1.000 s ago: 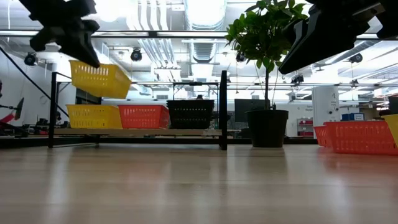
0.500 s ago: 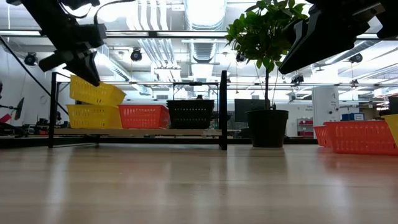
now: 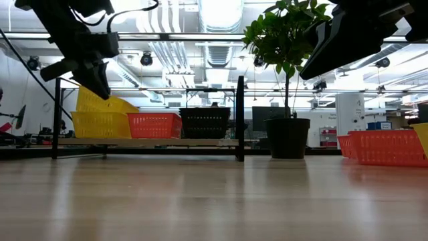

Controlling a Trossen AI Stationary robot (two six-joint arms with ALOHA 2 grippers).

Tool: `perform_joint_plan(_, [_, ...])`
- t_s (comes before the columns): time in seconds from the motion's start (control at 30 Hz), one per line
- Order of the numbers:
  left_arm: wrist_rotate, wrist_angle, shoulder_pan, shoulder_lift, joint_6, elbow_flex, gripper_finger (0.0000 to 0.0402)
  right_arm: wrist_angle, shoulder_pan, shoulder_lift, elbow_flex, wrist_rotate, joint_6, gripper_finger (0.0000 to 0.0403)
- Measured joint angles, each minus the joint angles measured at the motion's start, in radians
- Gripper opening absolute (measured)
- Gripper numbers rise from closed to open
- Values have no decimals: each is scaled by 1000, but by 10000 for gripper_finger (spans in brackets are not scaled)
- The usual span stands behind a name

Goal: Stack baskets on shelf by color
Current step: Stack the left yellow basket on the yellow basket on the shelf

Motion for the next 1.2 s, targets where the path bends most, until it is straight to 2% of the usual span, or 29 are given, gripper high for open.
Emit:
perform_joint_plan(0.67, [-9, -3, 0, 7, -7, -5, 3, 0, 0, 0, 0, 0, 4, 9])
perform_joint_plan(1.03, [-11, 0, 0, 21, -7, -5, 75, 0, 0, 0, 0, -1, 8, 9])
perform_joint_plan(1.2, [-10, 68, -8, 24, -45, 9, 88, 0, 0, 0, 0, -1, 8, 9])
